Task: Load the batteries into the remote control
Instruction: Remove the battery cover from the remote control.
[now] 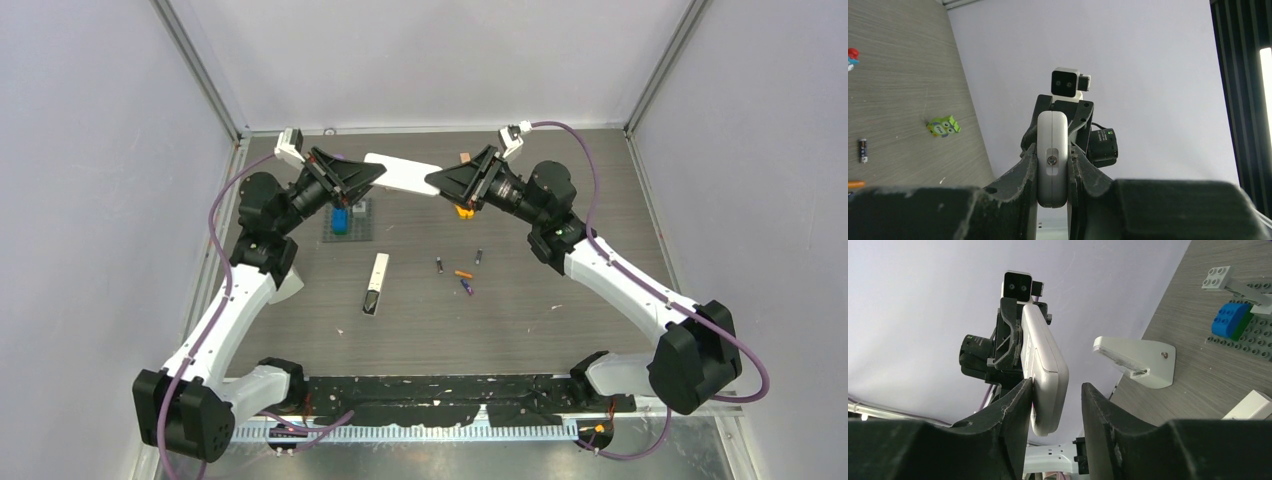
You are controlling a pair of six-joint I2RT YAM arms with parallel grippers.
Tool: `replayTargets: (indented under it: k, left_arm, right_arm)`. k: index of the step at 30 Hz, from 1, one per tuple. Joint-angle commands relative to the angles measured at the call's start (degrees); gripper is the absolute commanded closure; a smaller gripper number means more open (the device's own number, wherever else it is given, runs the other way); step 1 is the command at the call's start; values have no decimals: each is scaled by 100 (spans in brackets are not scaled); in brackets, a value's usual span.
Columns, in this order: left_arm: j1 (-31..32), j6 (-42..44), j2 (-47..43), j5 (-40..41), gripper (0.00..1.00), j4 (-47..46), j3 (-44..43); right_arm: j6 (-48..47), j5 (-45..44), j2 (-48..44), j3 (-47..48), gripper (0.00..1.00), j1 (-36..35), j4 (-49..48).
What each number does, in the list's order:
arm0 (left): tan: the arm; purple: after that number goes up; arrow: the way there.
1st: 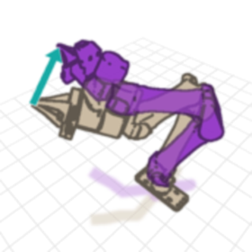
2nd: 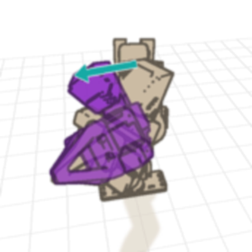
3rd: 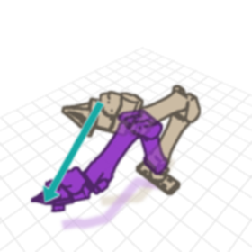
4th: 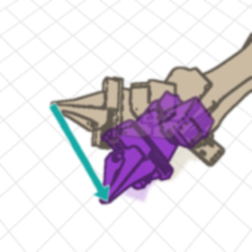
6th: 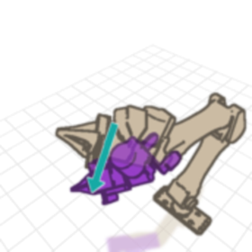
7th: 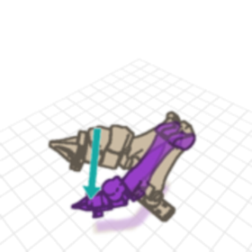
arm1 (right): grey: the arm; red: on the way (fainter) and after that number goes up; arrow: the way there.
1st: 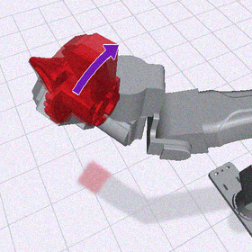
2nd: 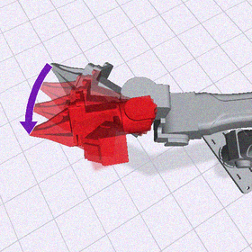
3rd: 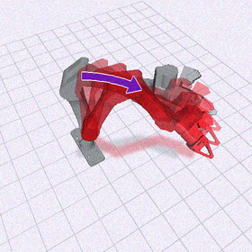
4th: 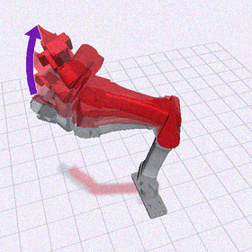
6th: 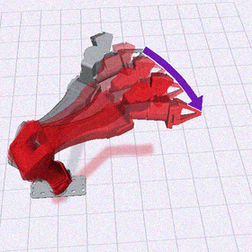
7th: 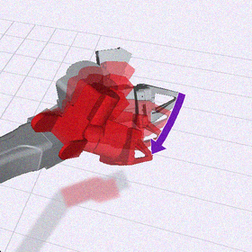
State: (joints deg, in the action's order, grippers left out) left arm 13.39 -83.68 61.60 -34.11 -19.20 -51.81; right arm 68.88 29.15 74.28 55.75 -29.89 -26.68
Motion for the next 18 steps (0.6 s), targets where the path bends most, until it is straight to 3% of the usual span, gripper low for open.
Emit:
replayTargets:
  k: [1,3,8,14,18]
  left_arm:
    - [-72,-184,-37,217,100,-542,-216]
    - [-73,-205,-10,211,100,-562,-200]
    - [-82,-238,-2,242,100,-598,-181]
    - [-73,-1093,23,646,100,-1567,149]
    - [-65,-981,2,698,100,-1374,100]
  right_arm:
    - [-381,-102,1,125,54,65,434]
    - [-343,-76,22,103,55,82,361]
    - [-294,20,104,133,75,141,285]
    - [46,46,42,-325,78,277,-522]
    - [477,131,157,-459,78,375,-1207]
